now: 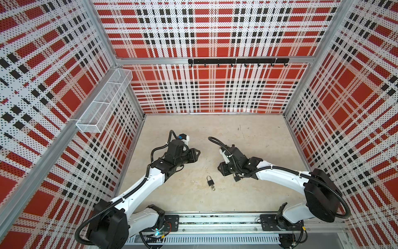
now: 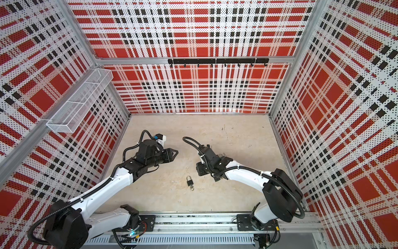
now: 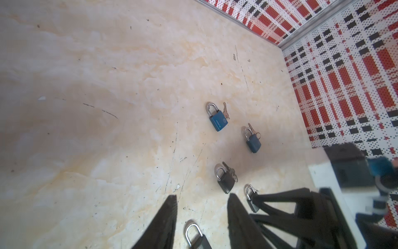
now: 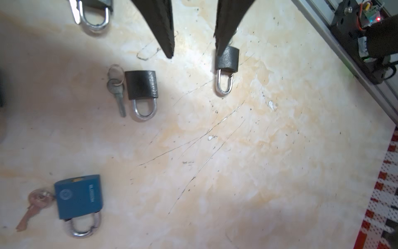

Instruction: Lock with the key

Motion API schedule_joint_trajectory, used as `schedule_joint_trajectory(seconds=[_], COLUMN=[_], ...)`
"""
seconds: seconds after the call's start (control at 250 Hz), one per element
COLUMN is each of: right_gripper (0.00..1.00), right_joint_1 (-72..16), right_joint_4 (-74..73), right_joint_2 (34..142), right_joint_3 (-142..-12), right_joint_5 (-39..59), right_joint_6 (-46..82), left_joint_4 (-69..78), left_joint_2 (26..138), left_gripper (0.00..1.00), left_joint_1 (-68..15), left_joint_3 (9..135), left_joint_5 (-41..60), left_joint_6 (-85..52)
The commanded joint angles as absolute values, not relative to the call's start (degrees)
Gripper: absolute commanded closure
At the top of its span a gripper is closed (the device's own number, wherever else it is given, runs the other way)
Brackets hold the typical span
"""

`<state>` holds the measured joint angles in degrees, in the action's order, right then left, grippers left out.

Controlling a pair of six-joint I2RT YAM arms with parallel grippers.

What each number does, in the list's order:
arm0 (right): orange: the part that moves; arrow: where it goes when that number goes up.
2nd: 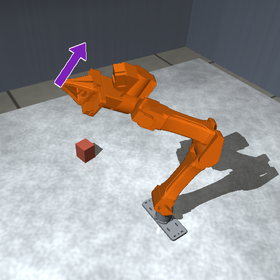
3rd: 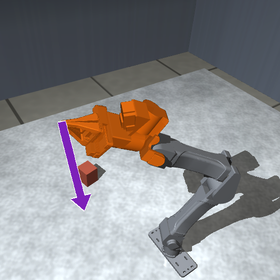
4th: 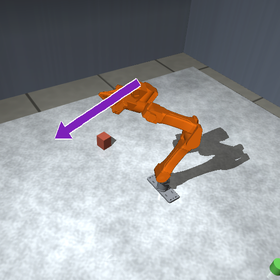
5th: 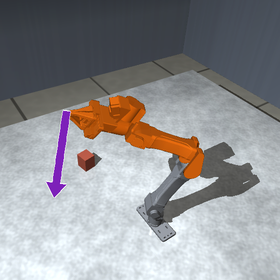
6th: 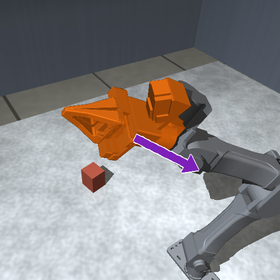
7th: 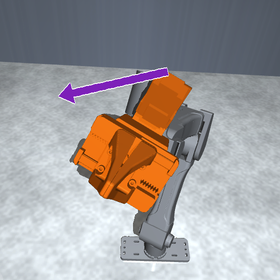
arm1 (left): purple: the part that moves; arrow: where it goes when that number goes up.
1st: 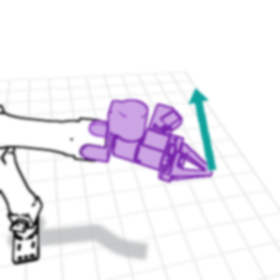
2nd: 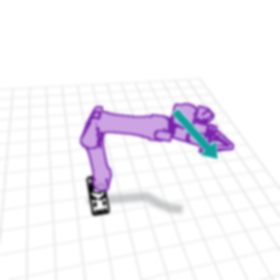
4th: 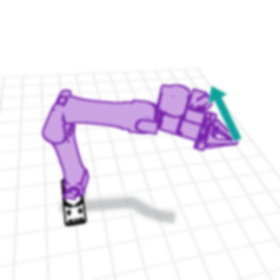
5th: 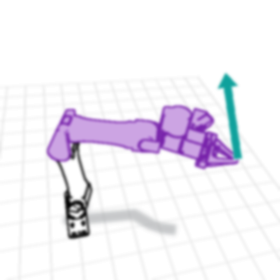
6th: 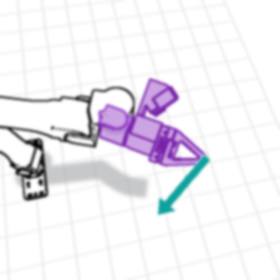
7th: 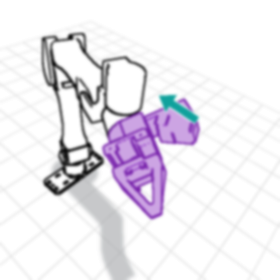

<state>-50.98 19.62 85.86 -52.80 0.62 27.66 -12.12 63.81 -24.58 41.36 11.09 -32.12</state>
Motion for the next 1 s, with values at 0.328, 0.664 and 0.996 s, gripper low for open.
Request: schedule_joint_trajectory(seconds=[0.328, 0.664, 0.996], right_gripper=[0.46, 0.48, 0.57], right_joint_1=[-62.94, -63.37, -64.16], right_joint_4=[23.74, 26.17, 28.78], right_joint_2=[101.31, 105.22, 108.09], right_joint_3=[-62.67, -64.72, -66.64], right_joint_5=[-7.27, -8.78, -9.56], right_joint_6=[35.25, 37.09, 37.87], left_joint_4=[-16.5, -16.97, -16.63], left_joint_2=[53.58, 50.89, 51.1], left_gripper=[0.56, 0.55, 0.55], left_joint_1=[-20.1, -17.75, -15.66], left_joint_3=[36.15, 34.61, 34.39], left_joint_5=[8.78, 10.69, 12.12], left_joint_6=[-34.93, -35.35, -35.51])
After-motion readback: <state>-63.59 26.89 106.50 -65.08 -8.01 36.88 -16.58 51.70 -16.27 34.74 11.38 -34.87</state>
